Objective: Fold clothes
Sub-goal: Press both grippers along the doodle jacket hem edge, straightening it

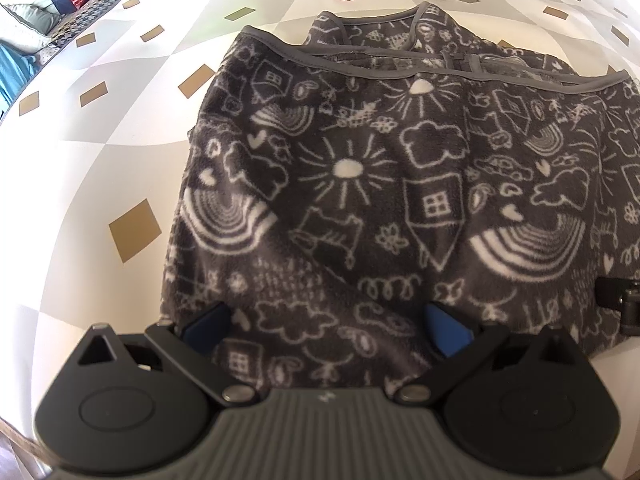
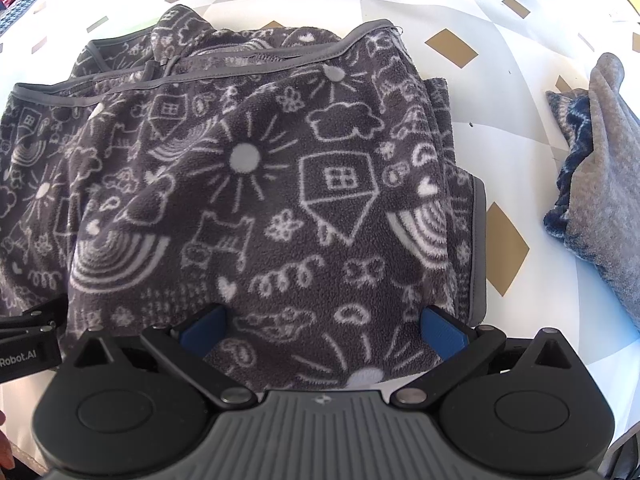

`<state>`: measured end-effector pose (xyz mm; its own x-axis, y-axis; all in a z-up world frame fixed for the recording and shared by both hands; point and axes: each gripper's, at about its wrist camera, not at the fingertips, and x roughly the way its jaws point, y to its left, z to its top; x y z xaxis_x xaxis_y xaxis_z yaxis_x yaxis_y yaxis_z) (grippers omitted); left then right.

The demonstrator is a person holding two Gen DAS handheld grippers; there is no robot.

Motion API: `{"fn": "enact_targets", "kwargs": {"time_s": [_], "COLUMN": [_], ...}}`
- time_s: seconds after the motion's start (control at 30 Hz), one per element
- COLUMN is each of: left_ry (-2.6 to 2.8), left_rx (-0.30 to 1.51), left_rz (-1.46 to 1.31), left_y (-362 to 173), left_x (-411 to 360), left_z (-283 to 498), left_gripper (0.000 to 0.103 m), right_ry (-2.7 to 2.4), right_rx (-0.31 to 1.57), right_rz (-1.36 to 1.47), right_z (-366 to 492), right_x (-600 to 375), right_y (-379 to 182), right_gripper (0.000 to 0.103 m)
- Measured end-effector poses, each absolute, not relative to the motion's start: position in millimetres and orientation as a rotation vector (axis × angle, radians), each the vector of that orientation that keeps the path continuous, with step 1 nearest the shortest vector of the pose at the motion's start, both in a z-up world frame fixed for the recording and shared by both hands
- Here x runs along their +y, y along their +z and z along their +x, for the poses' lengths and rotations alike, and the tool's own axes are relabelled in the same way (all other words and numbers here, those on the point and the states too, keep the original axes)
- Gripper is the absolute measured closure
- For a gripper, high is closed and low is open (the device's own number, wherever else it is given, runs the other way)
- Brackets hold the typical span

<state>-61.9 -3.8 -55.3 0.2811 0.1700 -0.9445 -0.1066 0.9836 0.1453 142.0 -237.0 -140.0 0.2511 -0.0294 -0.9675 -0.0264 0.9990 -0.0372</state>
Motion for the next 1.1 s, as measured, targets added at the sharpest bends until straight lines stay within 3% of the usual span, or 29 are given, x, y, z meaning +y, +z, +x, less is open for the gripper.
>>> {"fn": "enact_targets", "kwargs": {"time_s": [0.1,0.5,0.87,1.1], "left_ry": [0.178,0.188,0.188,0.173], "left_rx": [1.269,1.26,1.252,1.216], "left_rz": [0.06,0.06,0.09,0.026], "left_y": [-29.9,-26.8,0.5,31.8], "left_x": [33.7,34.3,44.4,56.9], "left_z": [-116.8,-122.6,-196.7,-241.0], "left_gripper": [0.0,0.0,0.0,0.0], "right_ry": [-0.006,-0.006,0.031,0.051], "right_rx": [1.315,1.317,1.315,1.216], "right_rz": [-0.049,-0.053,-0.063,-0.116], "right_z": [136.0,128.1,137.5,145.0], "right_x": [-240.0,-239.9,-234.7,-221.5], "right_y": [-136.7,-130.0,-120.6,-102.0], "right_gripper": [0.0,0.0,0.002,0.004]}}
